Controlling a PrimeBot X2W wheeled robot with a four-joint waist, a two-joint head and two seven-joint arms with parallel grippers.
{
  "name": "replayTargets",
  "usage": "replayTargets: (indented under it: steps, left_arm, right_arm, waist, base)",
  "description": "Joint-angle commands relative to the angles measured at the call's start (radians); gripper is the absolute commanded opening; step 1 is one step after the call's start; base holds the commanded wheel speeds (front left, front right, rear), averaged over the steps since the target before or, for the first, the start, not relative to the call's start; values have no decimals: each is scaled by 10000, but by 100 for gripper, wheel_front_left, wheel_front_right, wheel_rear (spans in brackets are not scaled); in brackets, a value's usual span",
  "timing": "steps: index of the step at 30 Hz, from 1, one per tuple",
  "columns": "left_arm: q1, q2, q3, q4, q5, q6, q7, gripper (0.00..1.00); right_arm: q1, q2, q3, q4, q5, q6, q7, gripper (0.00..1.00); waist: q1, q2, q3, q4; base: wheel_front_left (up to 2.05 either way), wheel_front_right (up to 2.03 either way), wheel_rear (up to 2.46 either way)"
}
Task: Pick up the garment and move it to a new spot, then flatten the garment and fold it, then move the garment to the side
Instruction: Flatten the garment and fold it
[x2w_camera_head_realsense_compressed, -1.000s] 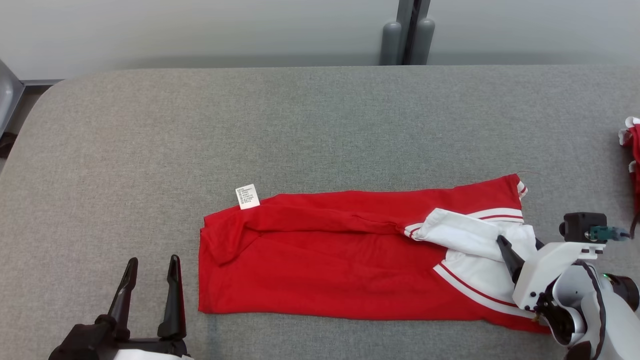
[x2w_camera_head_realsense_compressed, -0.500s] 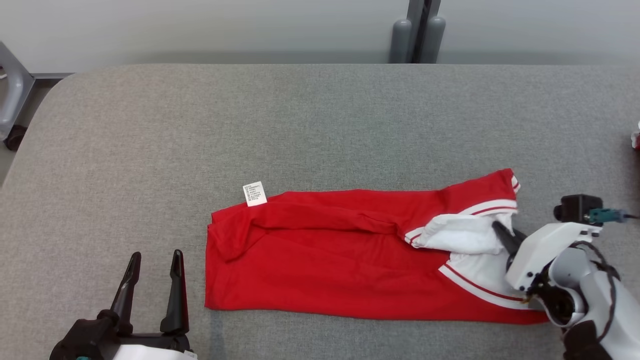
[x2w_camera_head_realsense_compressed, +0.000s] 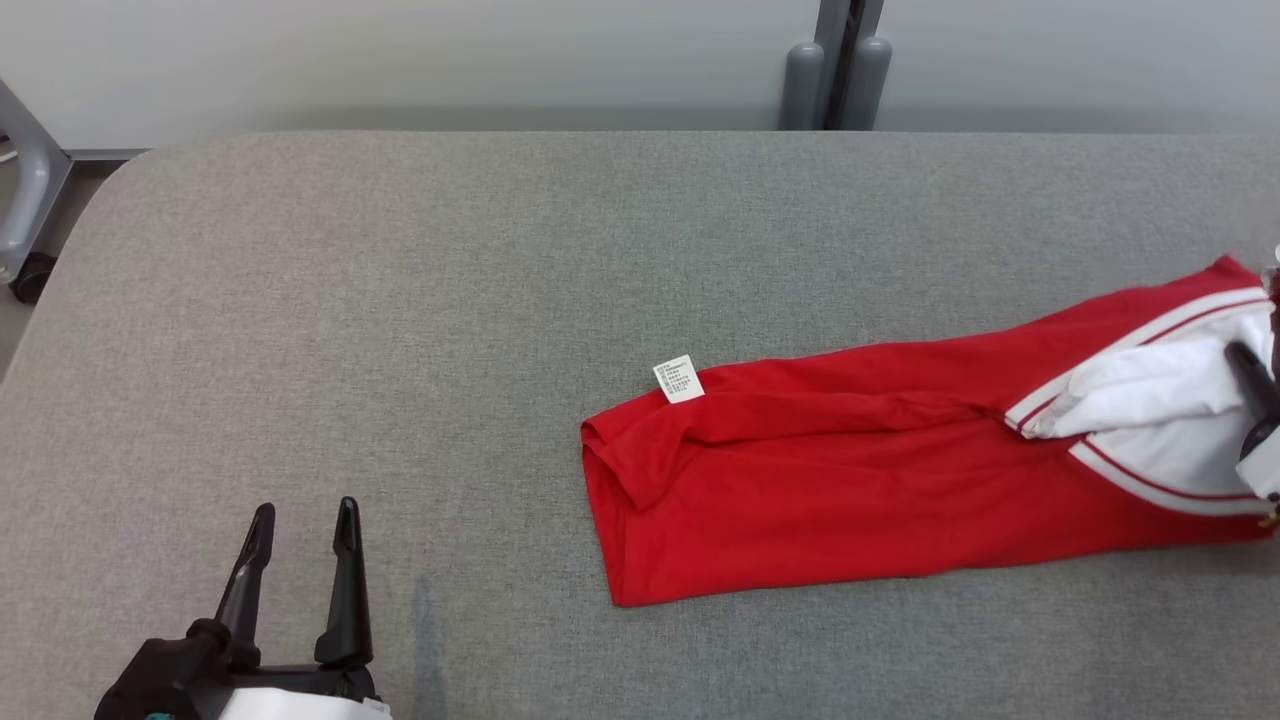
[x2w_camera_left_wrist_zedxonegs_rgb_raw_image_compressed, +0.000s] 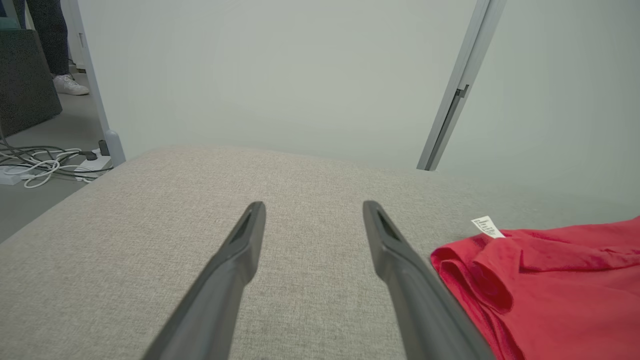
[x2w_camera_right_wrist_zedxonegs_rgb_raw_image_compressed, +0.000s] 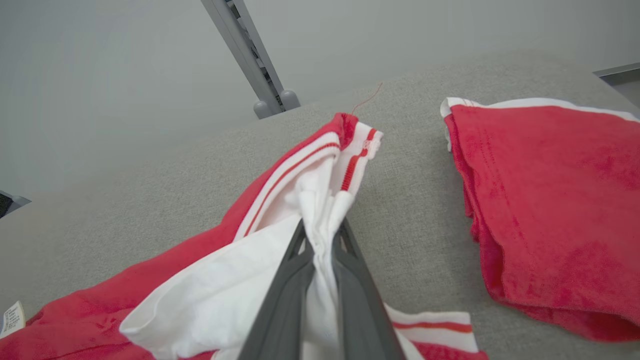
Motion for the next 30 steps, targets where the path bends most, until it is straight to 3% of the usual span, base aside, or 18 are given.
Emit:
replayTargets:
  steps: [1,7,9,13,18,21,30]
  left_arm:
    - [-137,26,52,-27,-79,37,-41,100]
    - [-112,26,75,-6,-127,72,-41,100]
    - [-201,29,1,26,-68,43,-41,100]
    - [-271,27,-44,161,-7,27,-41,100]
    - [-460,31,-232,321,3,32,-41,100]
    - [-498,27,-320,380,-54,69,-41,100]
    - [-497,28,-510,633,-105,76,-41,100]
  right_arm:
    - [-18,-102,3,-248,98,2,-92,0]
    - [251,86,953,-2423,416,3,397,0]
    - [457,541,1745,-3733,610,3,676,0]
    - [607,1520,2829,-4771,538,3,859,0]
    - [565,2969,3936,-4581,161,3,691,0]
    - [482,3451,4286,-4080,-143,3,377,0]
    - [39,3895,4947,-2544,-304,3,-433,0]
  waist:
    - [0,-1,4,-7]
    - [0,-1,96,-180]
    - [0,-1,180,-248]
    - [0,-1,289,-325]
    - [0,-1,438,-199]
    - [0,-1,508,-54]
    - [0,-1,471,219]
  base:
    - [0,0,0]
    - [0,0,0]
    - [0,0,0]
    - [0,0,0]
    - [0,0,0]
    - [0,0,0]
    - [0,0,0]
